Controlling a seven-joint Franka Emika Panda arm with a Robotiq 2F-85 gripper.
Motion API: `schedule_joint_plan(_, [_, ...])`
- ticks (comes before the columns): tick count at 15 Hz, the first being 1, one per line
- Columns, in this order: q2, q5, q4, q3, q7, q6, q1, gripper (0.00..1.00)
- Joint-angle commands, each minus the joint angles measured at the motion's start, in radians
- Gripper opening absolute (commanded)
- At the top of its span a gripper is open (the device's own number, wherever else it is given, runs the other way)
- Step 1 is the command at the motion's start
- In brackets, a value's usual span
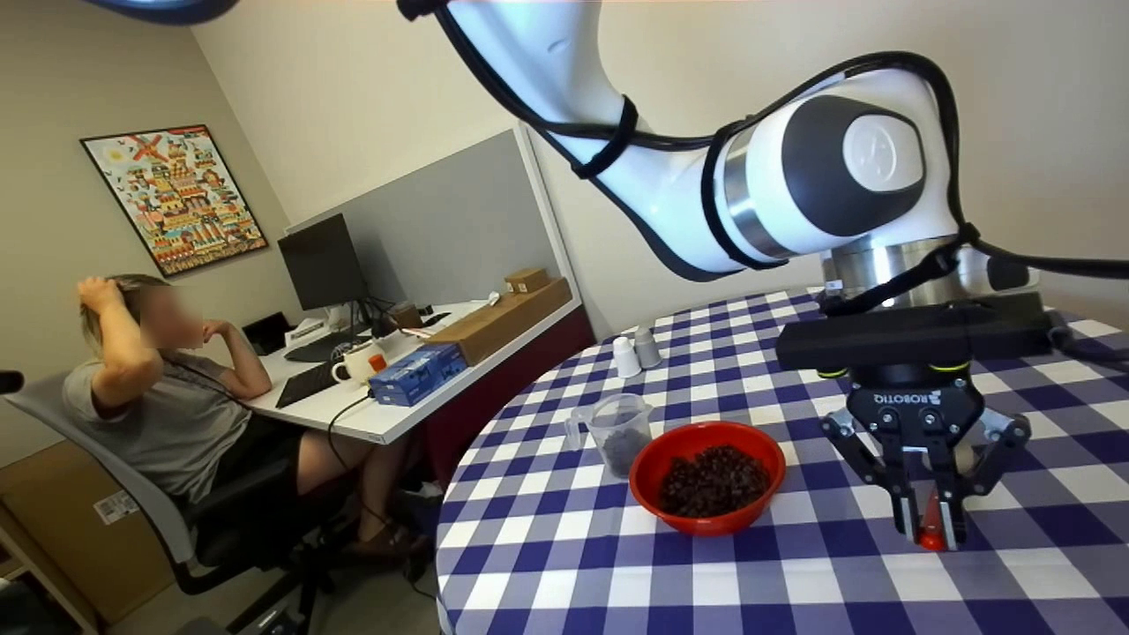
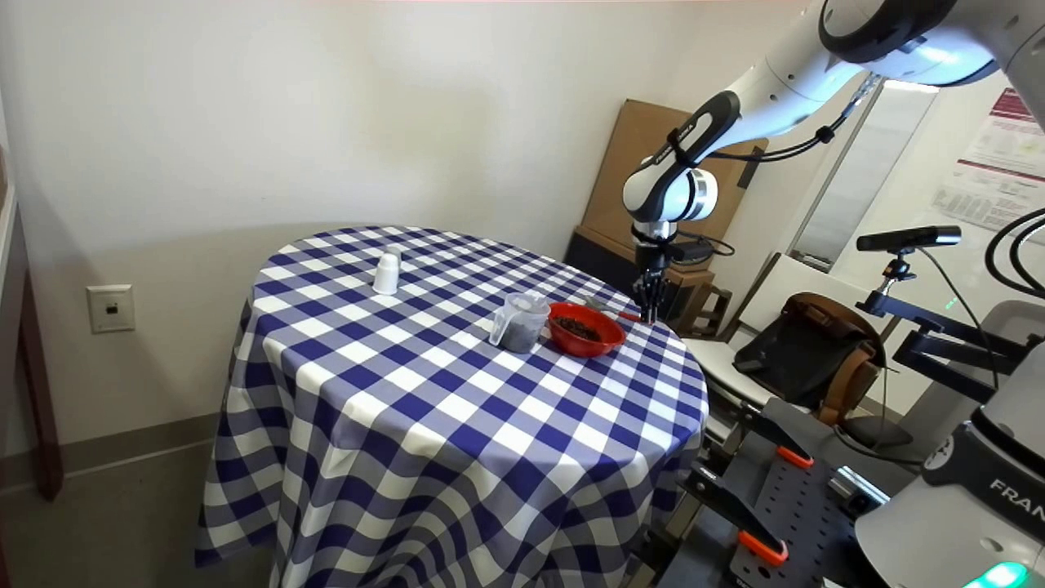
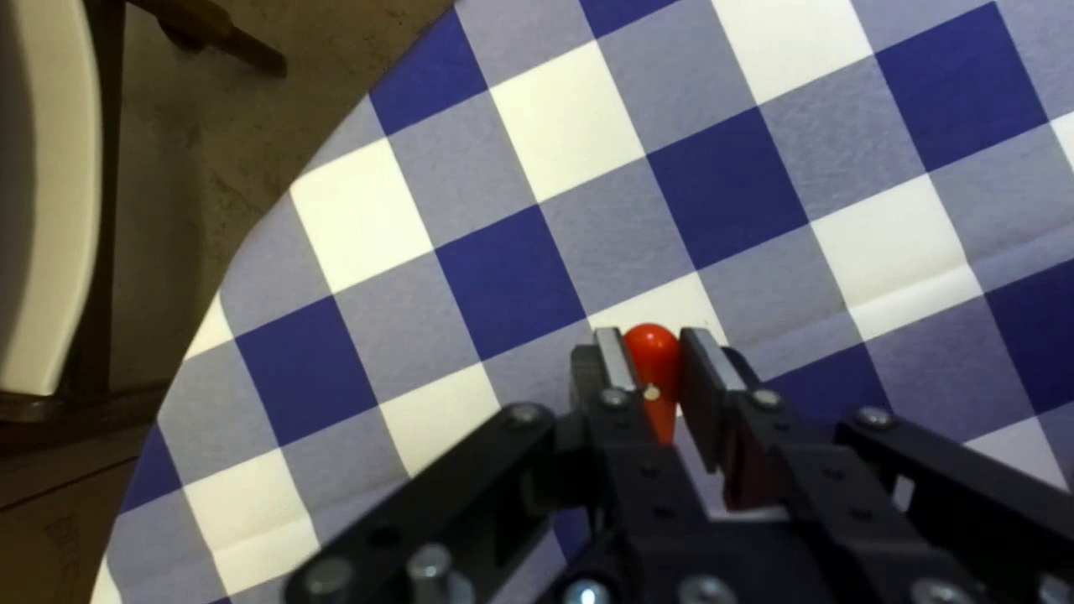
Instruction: Use the spoon on the table to scoop some of the contents in the red bowl into the clear jug
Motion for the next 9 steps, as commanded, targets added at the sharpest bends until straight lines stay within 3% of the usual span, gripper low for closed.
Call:
schedule_joint_plan(1, [0.040, 0.054, 0.058, 0.032, -0.079, -0.072, -0.046, 0.07])
schedule_joint_plan(2, [0.044, 0.060, 0.056, 0.034, -0.088, -0.080, -0.052, 0.08])
schedule_joint_plan(3, [0.044, 0.069, 0.053, 0.039, -0.100, -0.090, -0.059, 0.45])
schedule_joint_plan(5, [0.047, 0.080, 0.049, 0.043, -0.112, -0.099, -0.066, 0.51])
schedule_joint_plan(9, [0.037, 0.125, 0.062, 0.060, -0.104, -0.145, -0.076, 0.81])
